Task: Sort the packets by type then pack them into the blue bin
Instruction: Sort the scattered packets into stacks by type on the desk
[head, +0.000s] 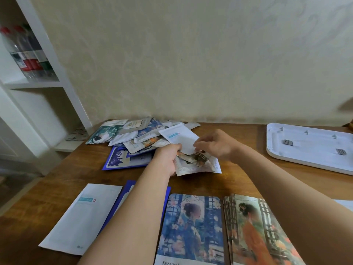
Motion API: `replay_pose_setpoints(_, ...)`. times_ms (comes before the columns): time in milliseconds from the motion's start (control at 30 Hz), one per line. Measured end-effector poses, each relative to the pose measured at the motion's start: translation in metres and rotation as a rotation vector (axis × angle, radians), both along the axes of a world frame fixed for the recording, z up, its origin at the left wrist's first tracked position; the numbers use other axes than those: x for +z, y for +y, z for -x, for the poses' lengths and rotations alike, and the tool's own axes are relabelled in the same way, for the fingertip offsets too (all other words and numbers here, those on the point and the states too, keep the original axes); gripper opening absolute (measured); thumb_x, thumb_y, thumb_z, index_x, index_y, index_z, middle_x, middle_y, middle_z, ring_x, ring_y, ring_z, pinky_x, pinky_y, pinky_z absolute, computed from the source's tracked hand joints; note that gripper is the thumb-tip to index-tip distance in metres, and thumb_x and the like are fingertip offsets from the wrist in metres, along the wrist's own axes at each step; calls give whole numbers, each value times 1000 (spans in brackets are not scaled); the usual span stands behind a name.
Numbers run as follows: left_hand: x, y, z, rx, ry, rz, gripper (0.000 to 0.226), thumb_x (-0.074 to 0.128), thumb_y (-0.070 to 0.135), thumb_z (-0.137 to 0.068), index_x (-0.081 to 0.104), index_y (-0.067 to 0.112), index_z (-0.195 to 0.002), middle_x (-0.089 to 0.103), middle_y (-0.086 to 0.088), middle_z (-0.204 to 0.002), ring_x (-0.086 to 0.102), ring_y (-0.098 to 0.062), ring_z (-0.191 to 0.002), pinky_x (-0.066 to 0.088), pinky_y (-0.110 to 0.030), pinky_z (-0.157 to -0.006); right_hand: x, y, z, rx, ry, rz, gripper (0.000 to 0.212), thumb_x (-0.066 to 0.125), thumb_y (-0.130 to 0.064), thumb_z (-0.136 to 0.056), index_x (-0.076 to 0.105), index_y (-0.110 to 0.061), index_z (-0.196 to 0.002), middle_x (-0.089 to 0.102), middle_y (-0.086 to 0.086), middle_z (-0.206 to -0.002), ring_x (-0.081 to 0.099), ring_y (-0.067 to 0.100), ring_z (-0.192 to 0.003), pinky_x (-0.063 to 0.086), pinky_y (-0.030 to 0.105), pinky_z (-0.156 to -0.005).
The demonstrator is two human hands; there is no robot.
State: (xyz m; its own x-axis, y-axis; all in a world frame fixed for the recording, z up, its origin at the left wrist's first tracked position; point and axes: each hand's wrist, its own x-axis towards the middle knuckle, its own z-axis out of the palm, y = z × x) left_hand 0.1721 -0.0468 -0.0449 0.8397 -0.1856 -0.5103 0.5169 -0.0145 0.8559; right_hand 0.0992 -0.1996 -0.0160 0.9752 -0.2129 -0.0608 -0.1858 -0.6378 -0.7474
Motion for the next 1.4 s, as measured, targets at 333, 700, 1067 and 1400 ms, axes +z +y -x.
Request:
replay_pose_setpoints(333, 13, 25, 47, -166, -248, 222, 20, 67, 10, -98, 70, 19, -115, 79, -6, -100, 76, -24, -86, 61, -37, -66, 8, -5, 18, -254, 62, -566, 57, 73, -53, -86, 65, -5, -115, 76, 12, -94, 74, 28, -74, 62, 41, -69)
replay_pose_setpoints(700, 52, 58, 92, -322, -516, 212, 17, 66, 5, -97, 71, 18, -105, 80, 1, -102, 75, -17, -96, 59, -31, -81, 44, 12, 91, 59, -96, -757, 45, 83, -25, -81, 70, 2, -114, 75, 20, -110, 72, 38, -95, 59, 46, -82)
replay_pose_setpoints(1067, 66, 88, 128, -332, -551, 199, 20, 63, 16, -101, 67, 22, -119, 76, 3, -117, 67, -20, -118, 49, -41, -108, 52, 32, 134, -117, -370, -688, 19, 83, -10, -76, 65, -5, -77, 75, 13, -81, 70, 27, -72, 55, 36, -62)
replay_pose_setpoints(1400, 76, 148, 124, -220, -647, 207, 29, 74, 27, -91, 70, 39, -117, 71, 2, -130, 60, -23, -129, 42, -56, -114, 64, 61, 136, -196, -420, -844, 22, 68, 4, -90, 56, -10, -78, 71, 7, -72, 66, 23, -62, 55, 30, -52)
